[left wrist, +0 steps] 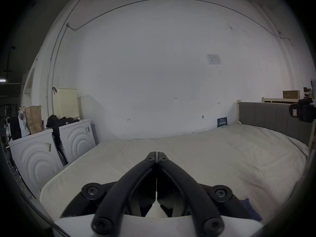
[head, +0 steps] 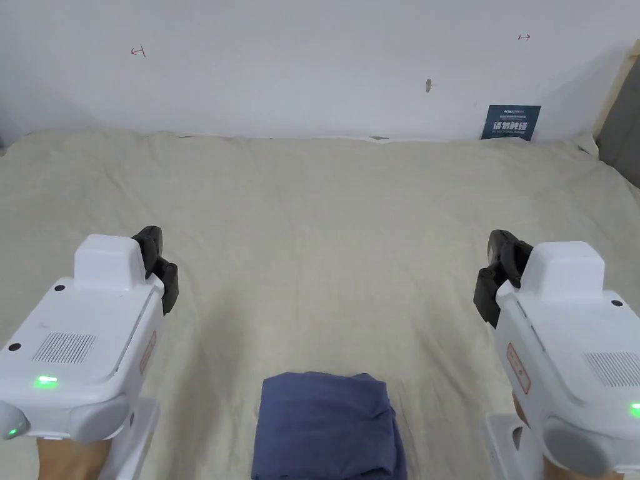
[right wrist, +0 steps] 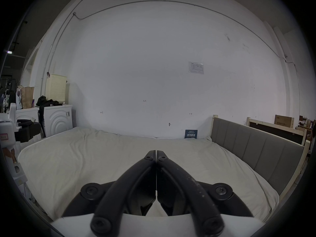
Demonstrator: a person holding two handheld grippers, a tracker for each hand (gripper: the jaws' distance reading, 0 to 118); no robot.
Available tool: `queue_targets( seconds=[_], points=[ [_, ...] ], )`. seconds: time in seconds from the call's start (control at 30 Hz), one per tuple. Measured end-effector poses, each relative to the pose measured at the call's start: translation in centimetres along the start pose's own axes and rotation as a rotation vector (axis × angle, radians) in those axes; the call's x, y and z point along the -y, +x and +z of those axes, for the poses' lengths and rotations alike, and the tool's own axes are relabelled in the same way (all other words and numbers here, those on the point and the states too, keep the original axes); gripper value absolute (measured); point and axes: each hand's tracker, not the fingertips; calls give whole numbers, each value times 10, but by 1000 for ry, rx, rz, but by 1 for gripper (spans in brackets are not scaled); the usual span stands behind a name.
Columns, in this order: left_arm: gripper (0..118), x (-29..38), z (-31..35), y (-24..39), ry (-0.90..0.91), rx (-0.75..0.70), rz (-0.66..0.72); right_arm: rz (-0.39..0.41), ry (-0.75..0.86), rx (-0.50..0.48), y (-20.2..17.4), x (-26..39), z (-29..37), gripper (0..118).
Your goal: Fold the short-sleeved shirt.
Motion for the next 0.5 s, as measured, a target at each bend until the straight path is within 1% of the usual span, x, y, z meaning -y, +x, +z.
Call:
queue_targets(
  seconds=[0.23, 0.3, 0.37, 0.5],
  points=[
    [0, -1, 2, -4, -3, 0, 30, -9, -21, -25, -7, 9, -5, 2],
    [0, -1, 3, -4, -1, -1, 36, -23, -39, -47, -13, 18, -8, 2],
    [0, -1, 3, -5, -3, 0, 40, -36, -77, -92, -20, 33, -15, 2],
    [0, 1, 7, -7, -12, 1, 47, -17, -183, -129, -47, 80, -32, 2]
  ],
)
